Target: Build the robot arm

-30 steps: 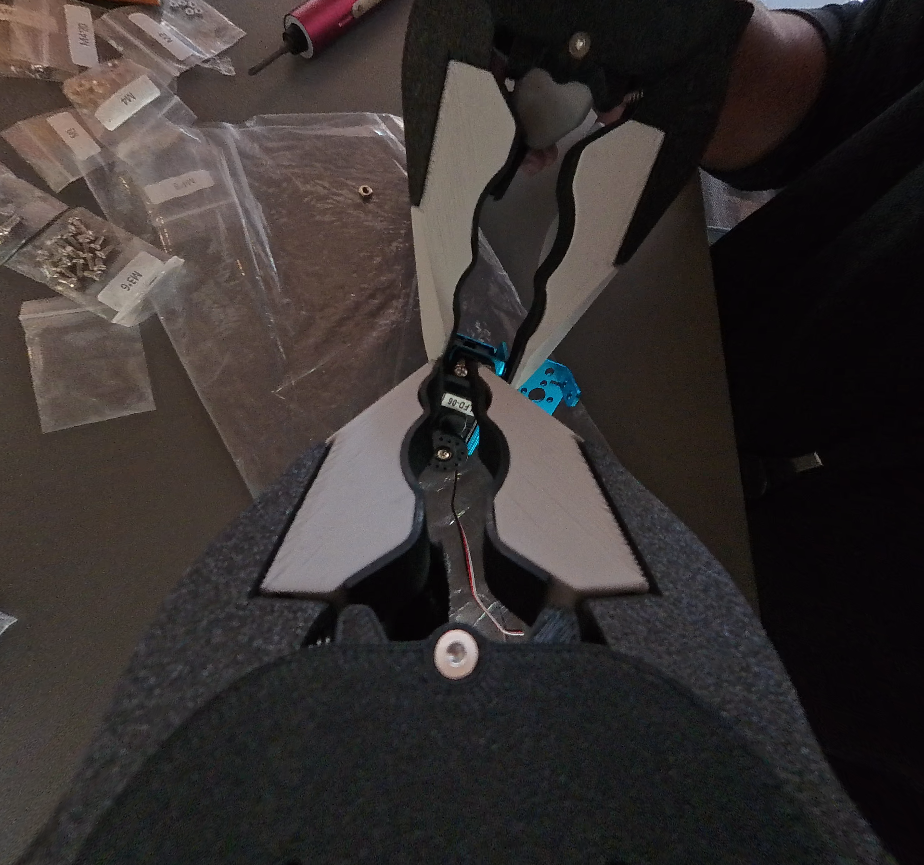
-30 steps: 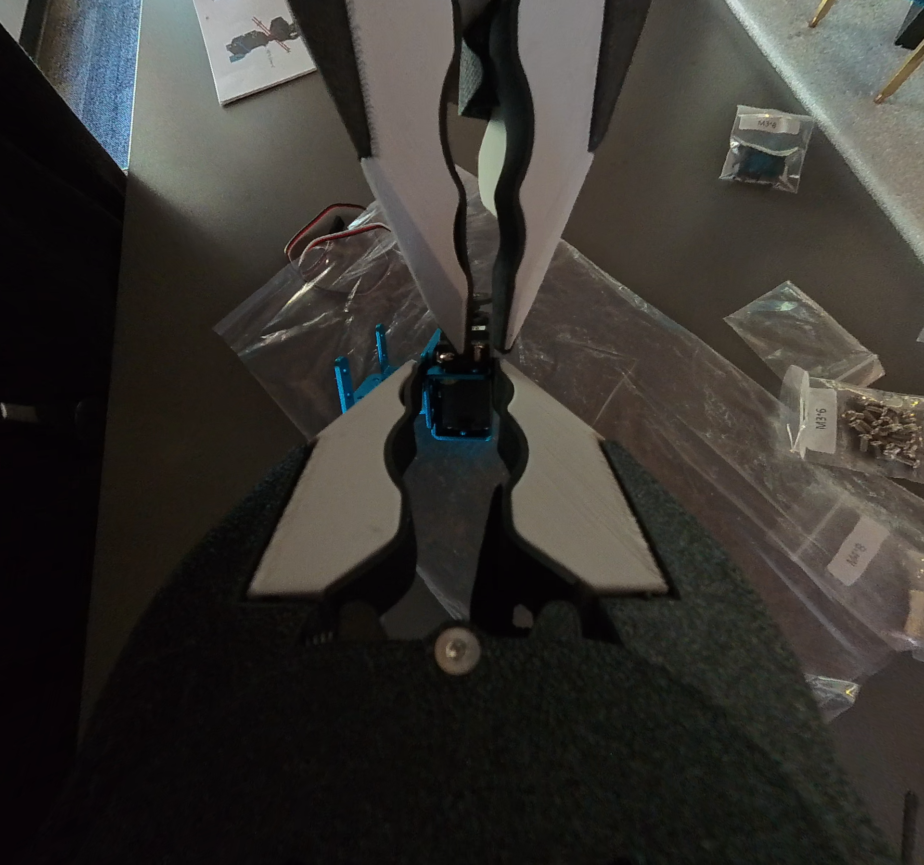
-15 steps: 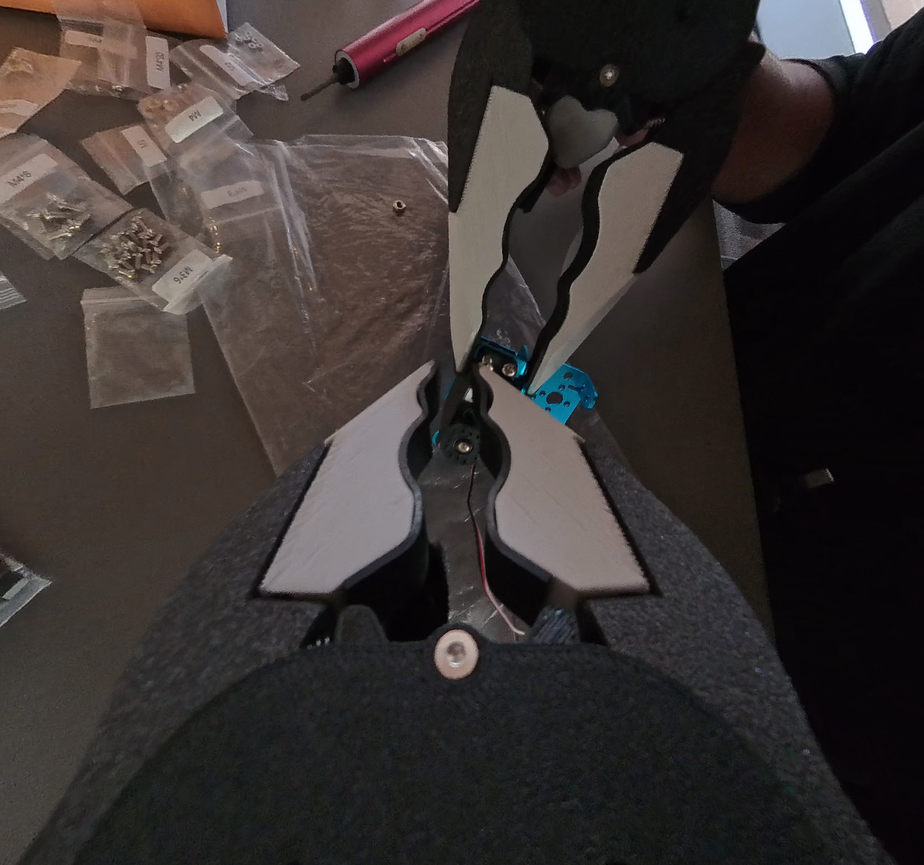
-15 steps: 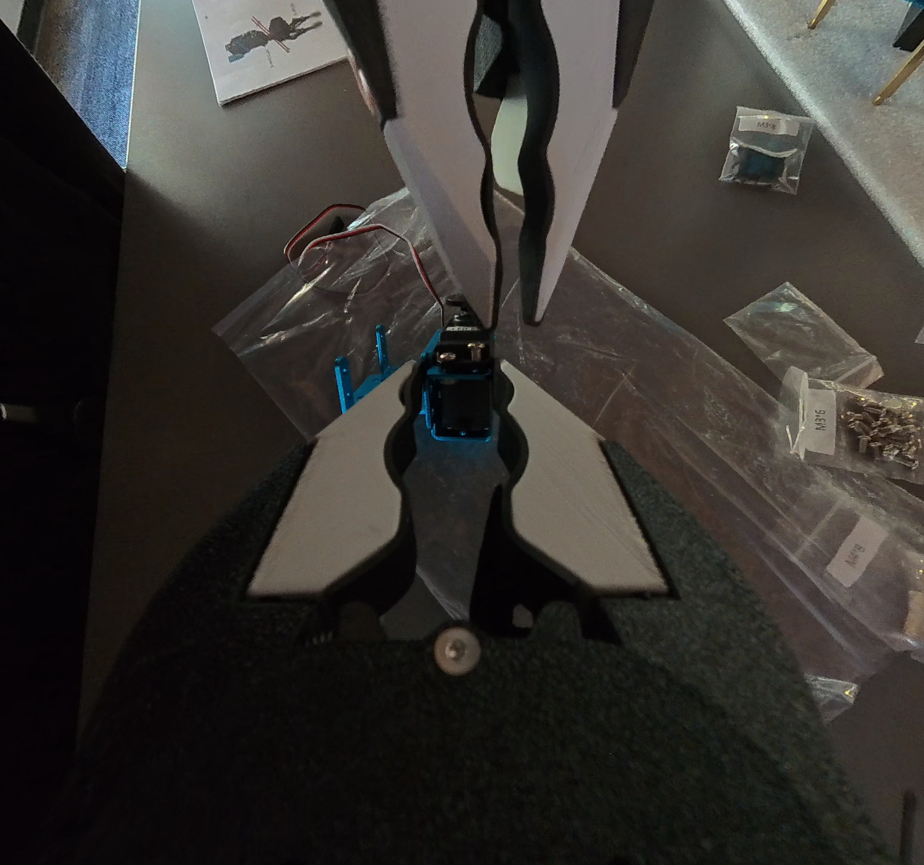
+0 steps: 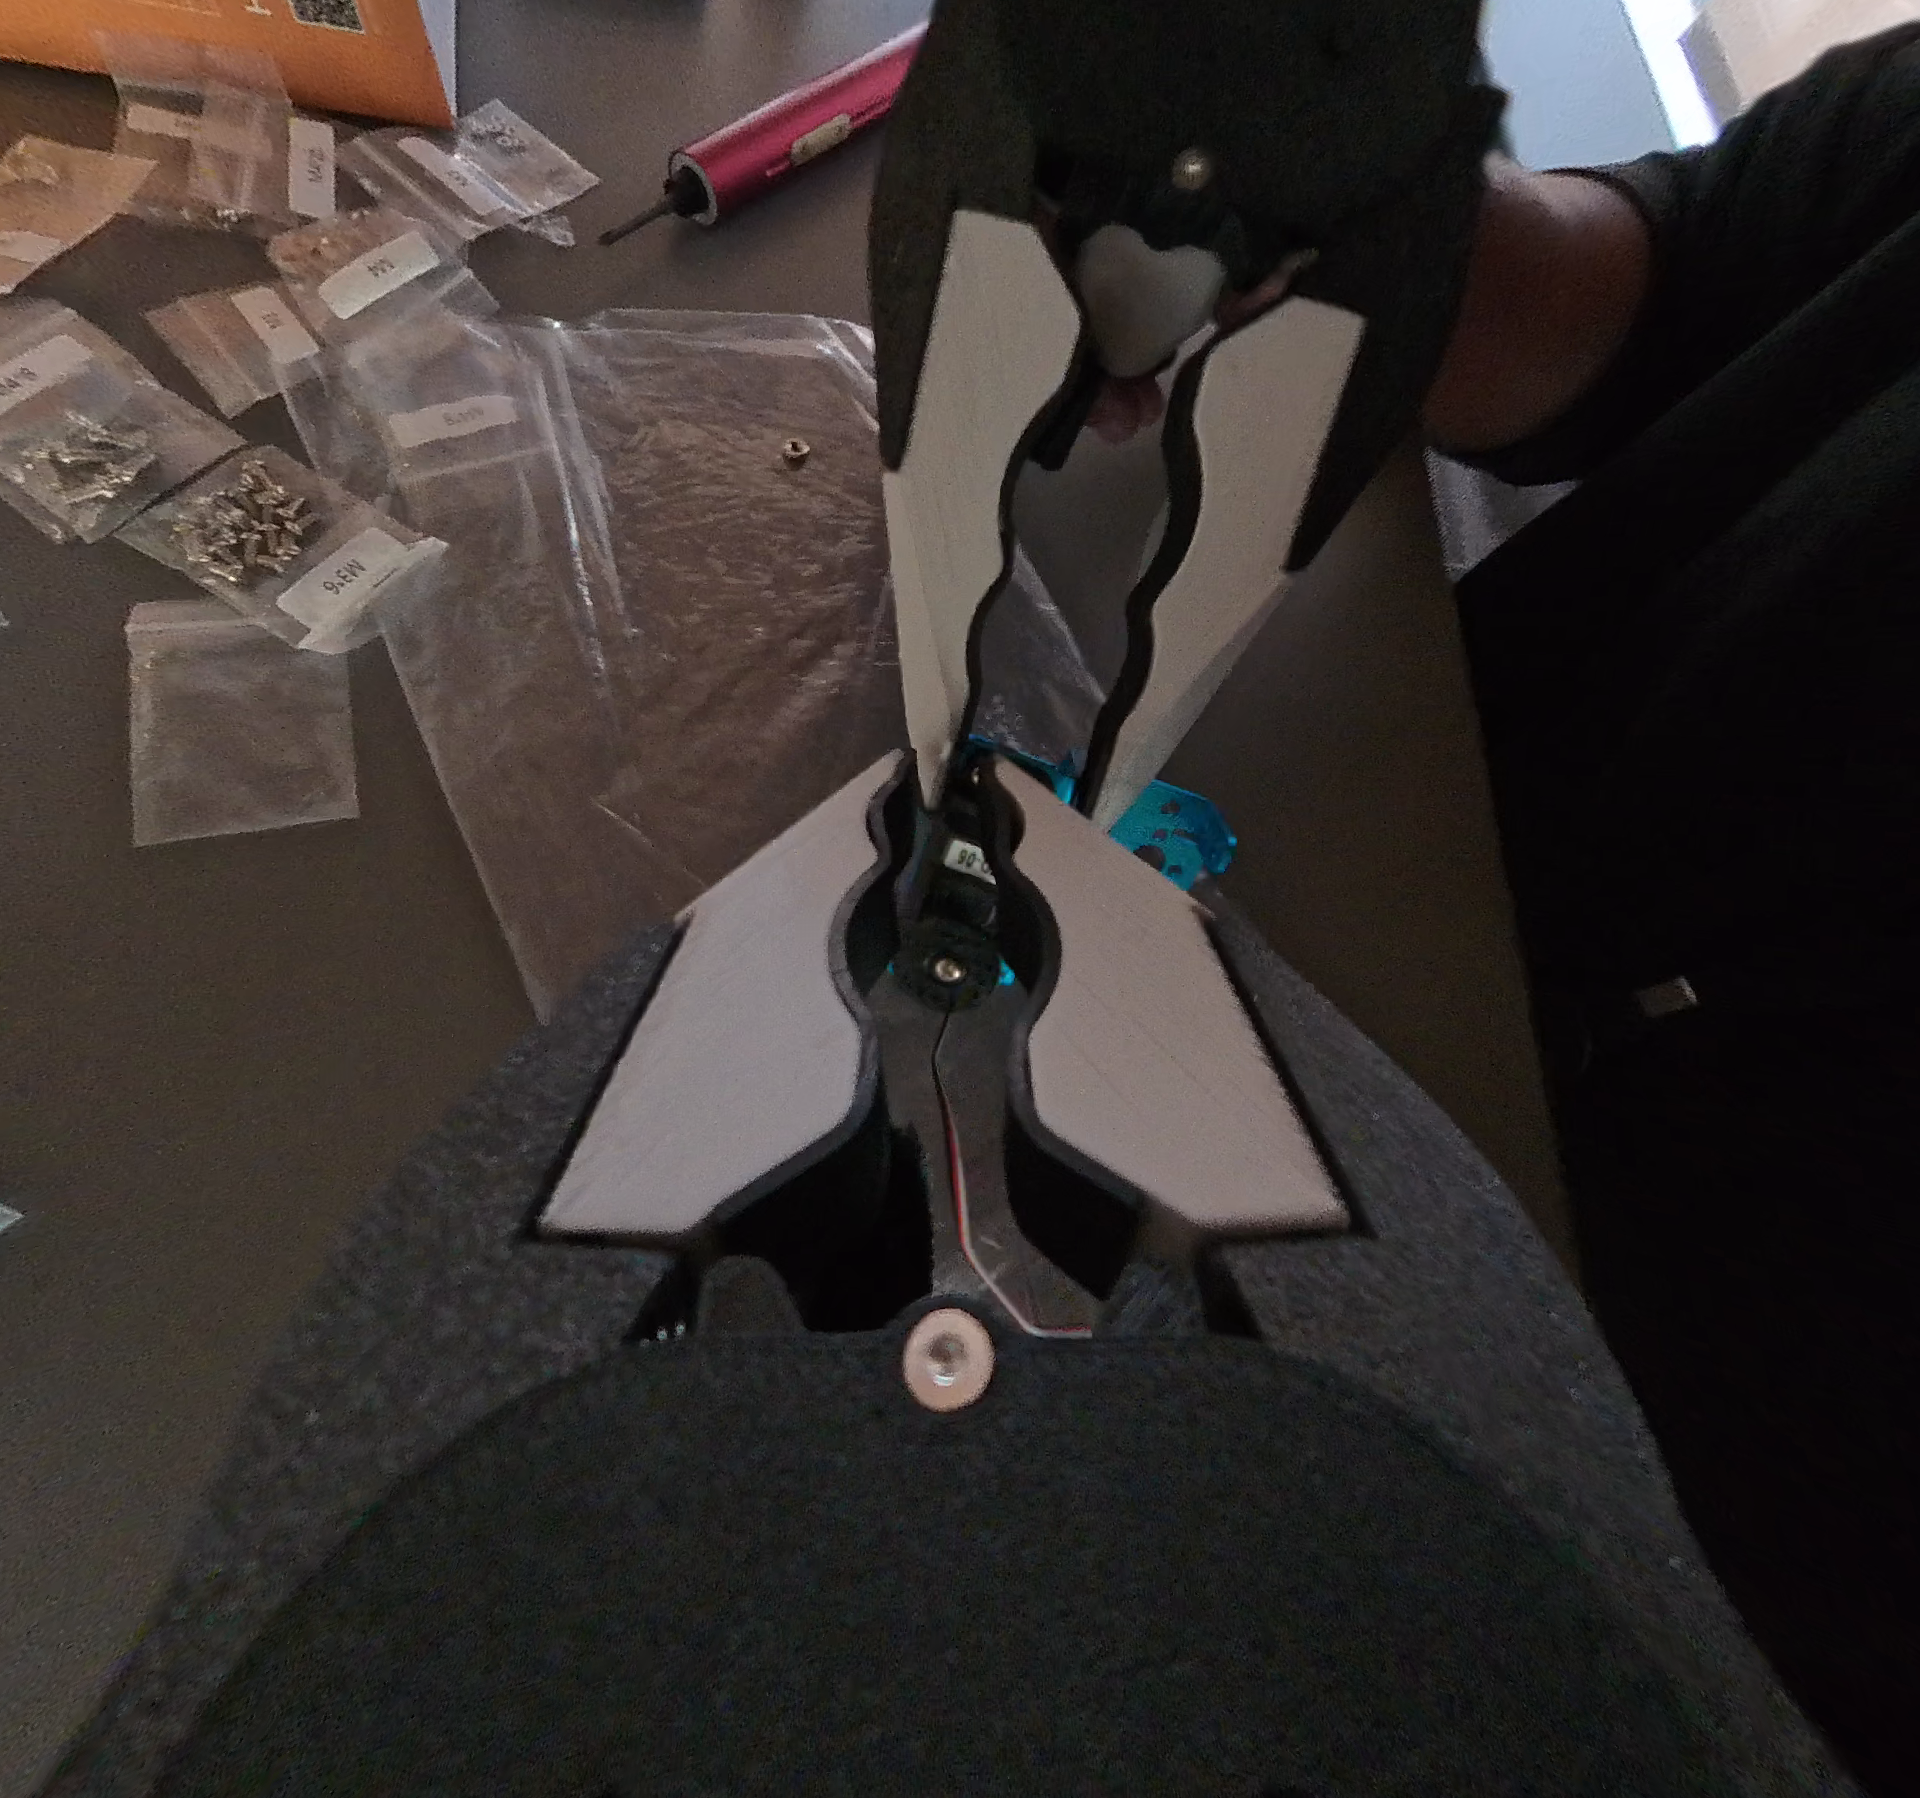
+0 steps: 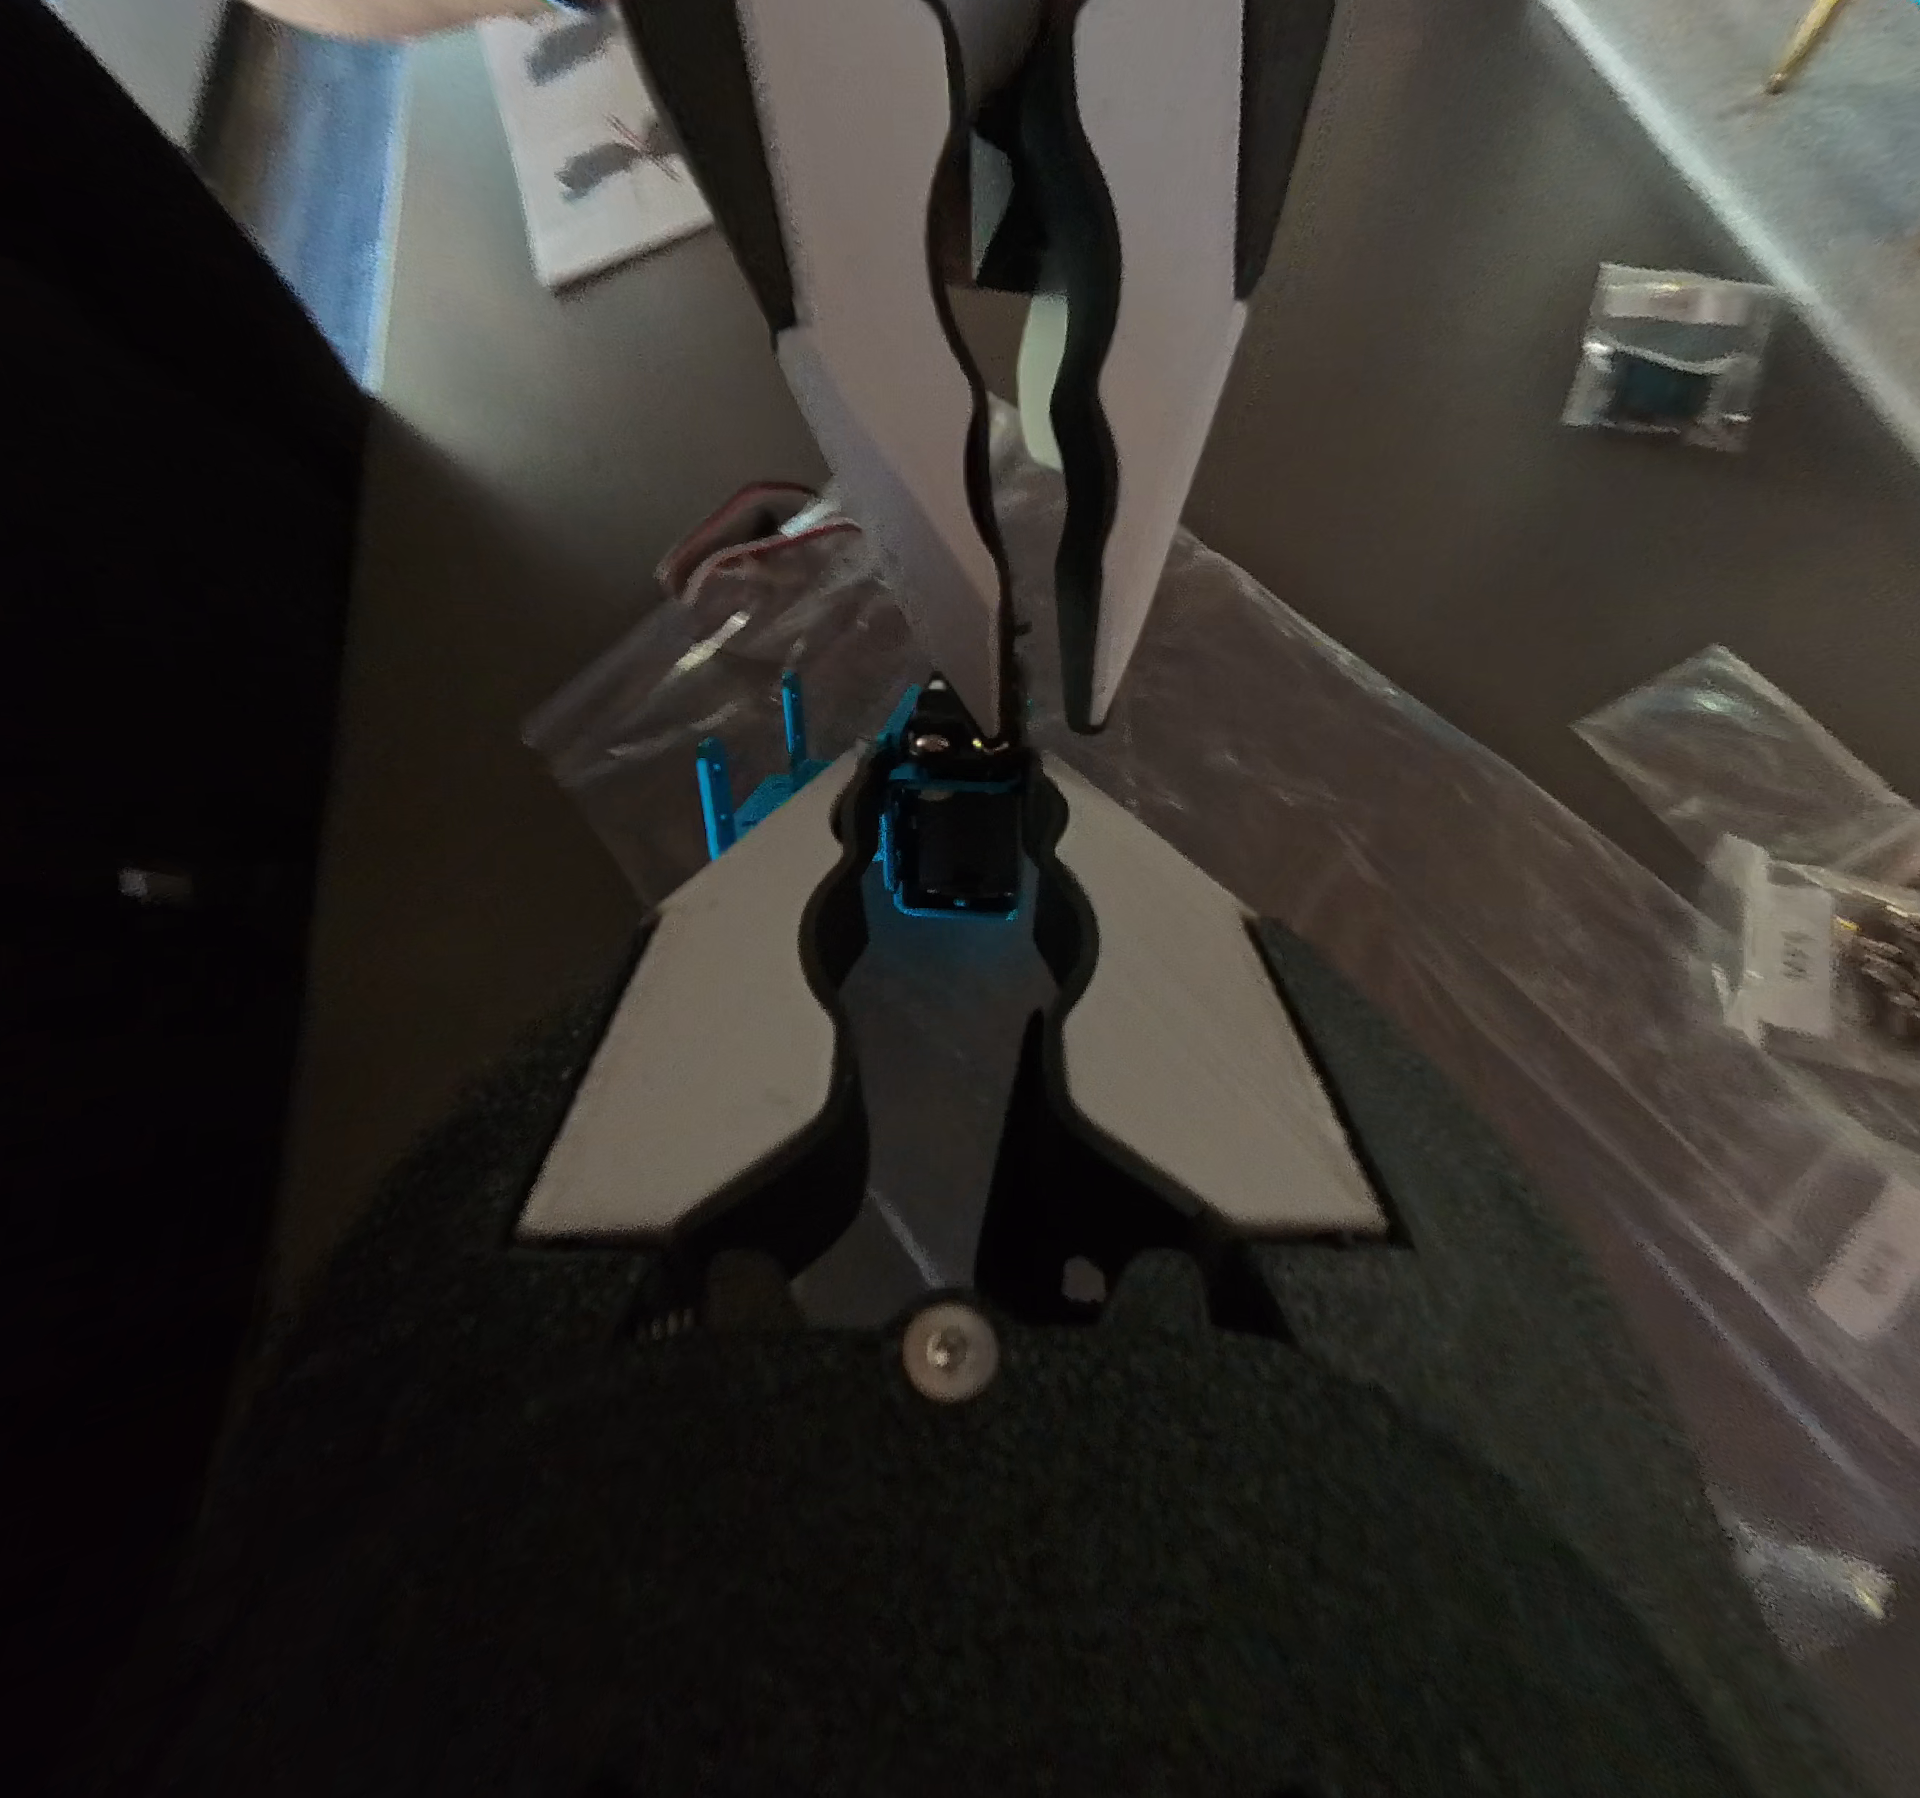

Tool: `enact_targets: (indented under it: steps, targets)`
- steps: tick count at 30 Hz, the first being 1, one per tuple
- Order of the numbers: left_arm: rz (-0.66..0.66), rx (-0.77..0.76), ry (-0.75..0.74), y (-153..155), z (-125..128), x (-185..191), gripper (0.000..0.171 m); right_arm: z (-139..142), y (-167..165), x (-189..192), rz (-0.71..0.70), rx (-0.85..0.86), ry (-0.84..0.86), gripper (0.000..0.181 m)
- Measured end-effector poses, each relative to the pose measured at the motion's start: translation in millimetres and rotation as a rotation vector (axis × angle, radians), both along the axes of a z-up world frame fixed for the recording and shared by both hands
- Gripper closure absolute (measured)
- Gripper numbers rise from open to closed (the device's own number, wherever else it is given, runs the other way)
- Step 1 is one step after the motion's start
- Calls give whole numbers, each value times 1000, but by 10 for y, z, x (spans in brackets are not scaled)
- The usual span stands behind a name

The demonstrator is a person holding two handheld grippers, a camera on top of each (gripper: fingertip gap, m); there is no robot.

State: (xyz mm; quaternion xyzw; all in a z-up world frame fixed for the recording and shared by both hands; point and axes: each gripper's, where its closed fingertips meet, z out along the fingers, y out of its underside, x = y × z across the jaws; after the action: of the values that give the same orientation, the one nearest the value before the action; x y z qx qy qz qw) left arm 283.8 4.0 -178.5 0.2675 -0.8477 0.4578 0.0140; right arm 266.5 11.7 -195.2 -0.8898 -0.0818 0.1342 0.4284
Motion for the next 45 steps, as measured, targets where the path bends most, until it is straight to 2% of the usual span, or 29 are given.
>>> enact_targets:
  steps: [2, 5, 9, 13, 20, 33, 42, 45]
  targets:
    - [11, -45, -26, 61, 85, -57, 161, 91, 46, -64, 34, -2, 39, 156]
    - [17, -120, -51, 139, 166, -175, 160, 198, 83, -169, 114, -71, -36, 156]
    - [50, -120, -80, 238, 50, -265, 159, 78, 142, -229, 197, -247, -220, 155]
    - [65, -100, -132, 327, -80, -328, 161, -71, 216, -297, 256, -356, -235, 155]
    - [114, -77, -249, 472, -123, -328, 160, -83, 359, -323, 219, -281, -134, 154]
    - [142, -155, -224, 508, -68, -355, 154, -100, 425, -360, 85, -171, -24, 154]
    - [70, -155, -268, 412, -21, -484, 153, -112, 340, -298, 26, -149, -3, 154]
    - [25, -95, -333, 332, -75, -535, 143, -111, 332, -297, 25, -143, 3, 153]
